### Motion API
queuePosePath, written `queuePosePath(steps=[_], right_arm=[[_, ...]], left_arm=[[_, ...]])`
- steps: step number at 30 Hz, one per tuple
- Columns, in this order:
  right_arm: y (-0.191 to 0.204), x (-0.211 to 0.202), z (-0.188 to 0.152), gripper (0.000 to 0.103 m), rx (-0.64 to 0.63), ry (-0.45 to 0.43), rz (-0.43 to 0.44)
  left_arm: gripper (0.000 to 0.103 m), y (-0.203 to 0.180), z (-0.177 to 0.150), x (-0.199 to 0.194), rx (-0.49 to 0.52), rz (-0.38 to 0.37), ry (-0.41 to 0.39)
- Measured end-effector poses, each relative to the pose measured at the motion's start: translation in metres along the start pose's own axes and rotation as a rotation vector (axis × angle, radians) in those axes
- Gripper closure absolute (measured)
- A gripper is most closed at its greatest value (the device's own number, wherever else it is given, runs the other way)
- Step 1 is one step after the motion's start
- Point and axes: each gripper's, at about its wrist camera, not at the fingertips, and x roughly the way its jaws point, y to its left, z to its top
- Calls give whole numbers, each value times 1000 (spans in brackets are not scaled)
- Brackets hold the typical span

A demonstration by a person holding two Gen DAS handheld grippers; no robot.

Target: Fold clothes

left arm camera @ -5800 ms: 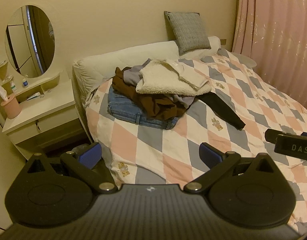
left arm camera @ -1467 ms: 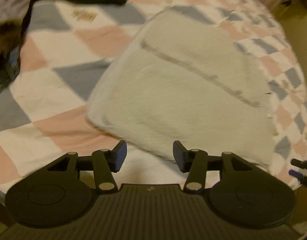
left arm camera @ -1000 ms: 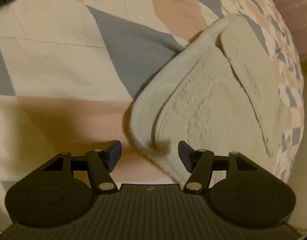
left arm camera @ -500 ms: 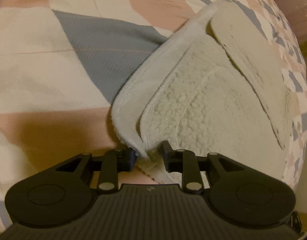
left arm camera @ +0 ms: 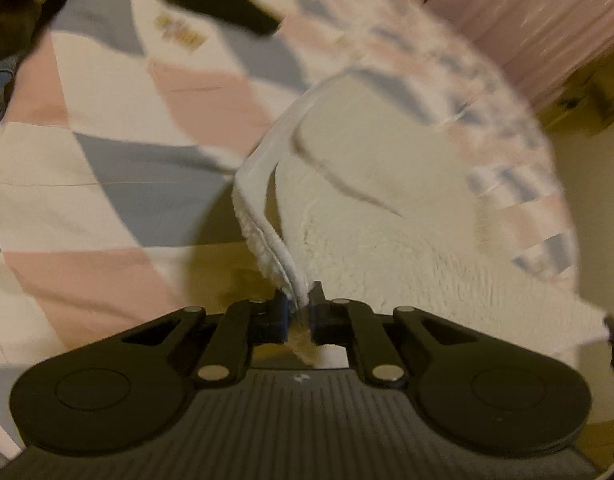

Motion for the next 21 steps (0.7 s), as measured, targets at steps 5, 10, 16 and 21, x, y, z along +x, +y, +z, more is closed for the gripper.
queuePosePath(steps=[5, 10, 16, 21], right_arm=[[-27, -48, -4, 95, -132, -10, -95], [-171, 13, -81, 95, 212, 322, -350], [-181, 22, -123, 93, 139, 415, -356], [-198, 15, -102, 32, 69, 451, -596]], left_arm=[[97, -36, -56, -29, 51, -33, -1], [95, -36, -109, 8, 110, 113, 141], [94, -33, -128, 30, 131, 236, 182], [83, -22, -125, 10, 122, 327, 182]])
